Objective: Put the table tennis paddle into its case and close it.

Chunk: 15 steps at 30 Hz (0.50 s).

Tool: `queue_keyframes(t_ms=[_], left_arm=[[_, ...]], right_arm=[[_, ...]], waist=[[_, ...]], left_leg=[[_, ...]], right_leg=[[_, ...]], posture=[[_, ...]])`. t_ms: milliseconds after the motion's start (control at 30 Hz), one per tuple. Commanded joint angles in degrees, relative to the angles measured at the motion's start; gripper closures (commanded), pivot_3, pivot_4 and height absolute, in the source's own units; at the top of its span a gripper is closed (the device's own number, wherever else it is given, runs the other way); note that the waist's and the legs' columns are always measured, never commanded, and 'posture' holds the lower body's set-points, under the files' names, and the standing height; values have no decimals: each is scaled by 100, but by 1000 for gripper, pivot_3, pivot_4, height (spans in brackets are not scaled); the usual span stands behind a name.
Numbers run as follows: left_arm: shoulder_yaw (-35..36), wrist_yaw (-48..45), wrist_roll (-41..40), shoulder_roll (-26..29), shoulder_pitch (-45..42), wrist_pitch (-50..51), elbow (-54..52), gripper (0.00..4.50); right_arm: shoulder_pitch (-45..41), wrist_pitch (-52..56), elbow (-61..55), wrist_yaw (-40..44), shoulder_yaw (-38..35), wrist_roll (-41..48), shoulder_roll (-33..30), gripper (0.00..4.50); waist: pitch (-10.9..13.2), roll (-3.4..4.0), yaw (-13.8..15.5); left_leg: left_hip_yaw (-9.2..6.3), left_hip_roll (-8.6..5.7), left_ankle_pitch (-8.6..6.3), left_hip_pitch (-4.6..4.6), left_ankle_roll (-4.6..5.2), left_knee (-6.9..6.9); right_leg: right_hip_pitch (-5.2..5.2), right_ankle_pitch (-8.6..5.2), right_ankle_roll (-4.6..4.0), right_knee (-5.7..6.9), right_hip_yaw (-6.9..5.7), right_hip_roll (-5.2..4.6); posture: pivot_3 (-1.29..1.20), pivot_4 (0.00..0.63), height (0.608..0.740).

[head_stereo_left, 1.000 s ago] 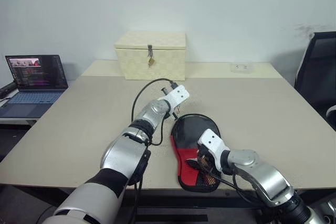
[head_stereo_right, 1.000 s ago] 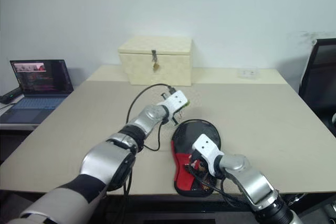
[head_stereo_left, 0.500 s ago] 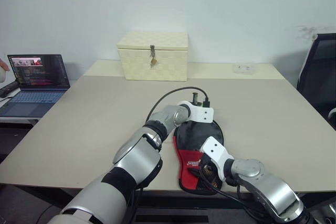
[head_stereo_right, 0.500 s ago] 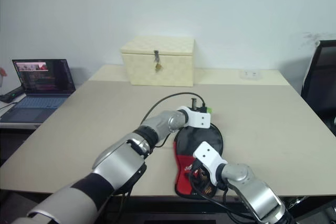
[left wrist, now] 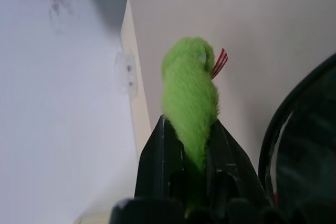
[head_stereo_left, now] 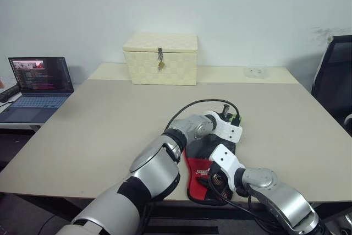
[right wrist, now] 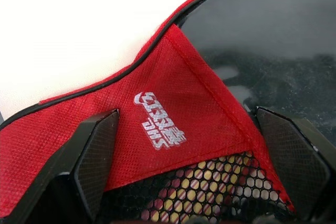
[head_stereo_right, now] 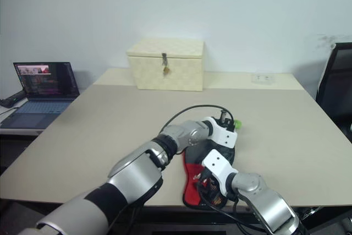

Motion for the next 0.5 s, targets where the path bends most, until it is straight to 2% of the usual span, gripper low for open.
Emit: queue_keyframes(t_ms=[33, 133, 167, 200, 300, 500], left_arm=[[117, -167, -181, -198, -256, -258, -199, 4499], [303, -548, -387, -201, -196, -260, -190, 4499], [363, -691, -462, -200, -171, -284, -192, 3778], [410, -794, -513, -198, -145, -313, -196, 3548], [471, -1007, -594, -171, -77, -405, -206, 2470], [1020, -2489, -1279, 37, 132, -567, -230, 241]], right_arm=[[370, 503, 574, 188, 534, 149, 32, 0], [335, 500, 599, 180, 535, 140, 65, 0], [321, 499, 609, 179, 535, 135, 77, 0], [305, 494, 627, 180, 536, 130, 89, 0], [256, 484, 677, 197, 525, 125, 120, 0], [86, 392, 881, 292, 448, 139, 133, 0]], waist=[[-2, 1, -2], [-2, 1, -4], [-2, 1, -7], [-5, 1, -8], [-13, 0, -14], [-21, -1, -43]], left_leg=[[1, 0, 0, 1, 0, 0], [2, 0, 0, 8, 0, -1], [3, 0, 0, 10, 0, -1], [5, 1, 0, 13, 0, -2], [12, 1, 0, 23, 0, -6], [42, 3, 0, 91, 0, -46]], right_leg=[[0, 0, 0, 0, 1, 0], [3, 0, 0, 2, 1, 1], [5, 0, 0, 2, 1, 1], [6, 0, 0, 2, 1, 1], [13, 0, 0, 2, 2, 1], [54, -1, 0, -2, 14, 2]], posture=[[0, 150, 740], [0, 150, 740], [0, 150, 740], [0, 150, 740], [0, 150, 740], [0, 150, 740]])
